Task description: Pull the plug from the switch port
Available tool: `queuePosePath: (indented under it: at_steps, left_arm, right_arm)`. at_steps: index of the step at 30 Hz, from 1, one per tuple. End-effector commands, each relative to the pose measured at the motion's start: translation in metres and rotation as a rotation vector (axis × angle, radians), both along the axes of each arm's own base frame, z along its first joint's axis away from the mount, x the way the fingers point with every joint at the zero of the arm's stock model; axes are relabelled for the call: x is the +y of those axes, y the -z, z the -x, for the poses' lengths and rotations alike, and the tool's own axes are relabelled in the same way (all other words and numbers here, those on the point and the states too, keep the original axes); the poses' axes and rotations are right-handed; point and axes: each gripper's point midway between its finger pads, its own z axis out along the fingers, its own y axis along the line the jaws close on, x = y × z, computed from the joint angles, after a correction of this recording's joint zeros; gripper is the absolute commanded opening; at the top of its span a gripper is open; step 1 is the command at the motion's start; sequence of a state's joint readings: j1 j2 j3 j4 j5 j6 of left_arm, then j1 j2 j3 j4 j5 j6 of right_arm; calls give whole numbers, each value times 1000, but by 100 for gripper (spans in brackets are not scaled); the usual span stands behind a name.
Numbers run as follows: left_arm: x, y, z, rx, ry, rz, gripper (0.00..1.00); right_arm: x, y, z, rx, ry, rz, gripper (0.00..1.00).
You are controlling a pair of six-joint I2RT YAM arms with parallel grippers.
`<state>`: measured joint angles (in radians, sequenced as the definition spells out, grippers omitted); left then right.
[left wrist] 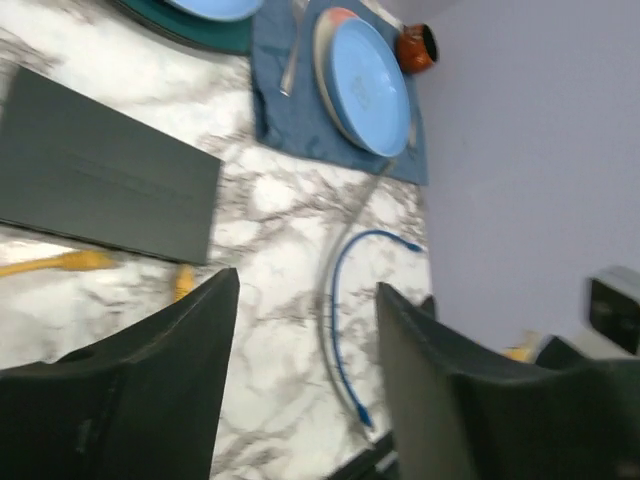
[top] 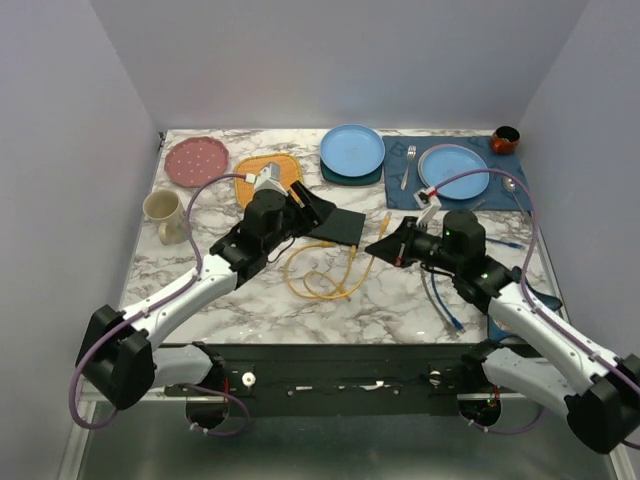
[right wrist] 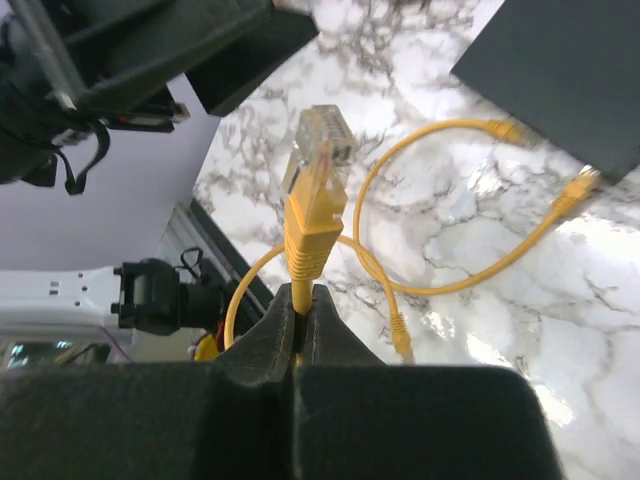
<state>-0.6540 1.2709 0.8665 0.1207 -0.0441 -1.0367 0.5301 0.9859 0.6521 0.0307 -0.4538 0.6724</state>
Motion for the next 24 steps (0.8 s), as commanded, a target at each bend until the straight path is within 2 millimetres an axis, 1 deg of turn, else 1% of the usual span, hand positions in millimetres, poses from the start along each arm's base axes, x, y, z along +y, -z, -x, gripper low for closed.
queuePosePath:
  at_steps: [1, 2, 3, 4, 5, 6, 7, 8, 9, 10, 11, 12, 13, 14, 16, 17, 18, 19, 20, 21, 22, 23, 24]
  left_arm:
    - [55, 28, 11, 51, -160, -152, 78]
    - [58, 35, 15, 61, -162, -152, 82]
    - [59, 30, 17, 49, -164, -137, 84]
    - [60, 30, 19, 53, -166, -130, 85]
    - [61, 34, 21, 60, -167, -133, 86]
    - [62, 34, 22, 62, -165, -129, 87]
    - [58, 34, 23, 59, -148, -114, 87]
    - [57, 38, 25, 68, -141, -112, 87]
    - [55, 40, 25, 72, -135, -102, 86]
    - [51, 41, 28, 76, -112, -87, 86]
    - [48, 43, 28, 81, -108, -66, 85]
    - [46, 48, 29, 91, -95, -62, 84]
    - [43, 50, 30, 95, -86, -50, 83]
    - [40, 55, 32, 113, -71, -44, 82]
    - [37, 59, 34, 125, -56, -38, 81]
    - [35, 61, 37, 134, -39, -33, 80]
    - [35, 61, 39, 137, -35, -23, 80]
    - [35, 65, 41, 141, -28, -21, 79]
    - [36, 63, 43, 135, -23, -14, 80]
    - [37, 65, 45, 133, -20, -19, 79]
    - [39, 69, 48, 135, -20, -27, 80]
    - [41, 67, 49, 125, -21, -24, 80]
    - [43, 68, 50, 123, -27, -27, 81]
  right_arm:
    - [-54, -12, -14, -7, 284, 180, 1]
    - [-62, -15, -16, 1, 327, 199, 1]
    - [-72, -14, -15, 34, 369, 242, 1]
    - [-86, -29, -25, 14, 459, 257, 1]
    - [-93, -32, -28, 17, 493, 273, 1]
    - [-108, -29, -32, 45, 550, 300, 1]
    - [-119, -33, -38, 55, 614, 303, 1]
    - [-128, -30, -42, 85, 663, 288, 1]
    - [-148, -27, -50, 114, 747, 272, 1]
    - [-158, -24, -53, 142, 792, 246, 1]
    - [-168, -10, -54, 192, 837, 221, 1]
    - [-192, -4, -61, 218, 929, 193, 1]
    - [-205, 3, -62, 247, 987, 181, 1]
    - [-218, 19, -61, 301, 1053, 160, 1]
    - [-257, 30, -62, 324, 1229, 147, 1]
    - [-267, 42, -58, 367, 1289, 128, 1]
    - [-281, 45, -57, 377, 1343, 111, 8]
    - [-279, 47, -59, 390, 1324, 90, 21]
    - [-277, 48, -61, 396, 1299, 77, 36]
    - [-272, 46, -68, 387, 1267, 56, 63]
    - [-260, 44, -71, 393, 1196, 30, 73]
    - [-248, 41, -73, 397, 1124, 8, 77]
    - [-240, 36, -78, 379, 1078, -13, 81]
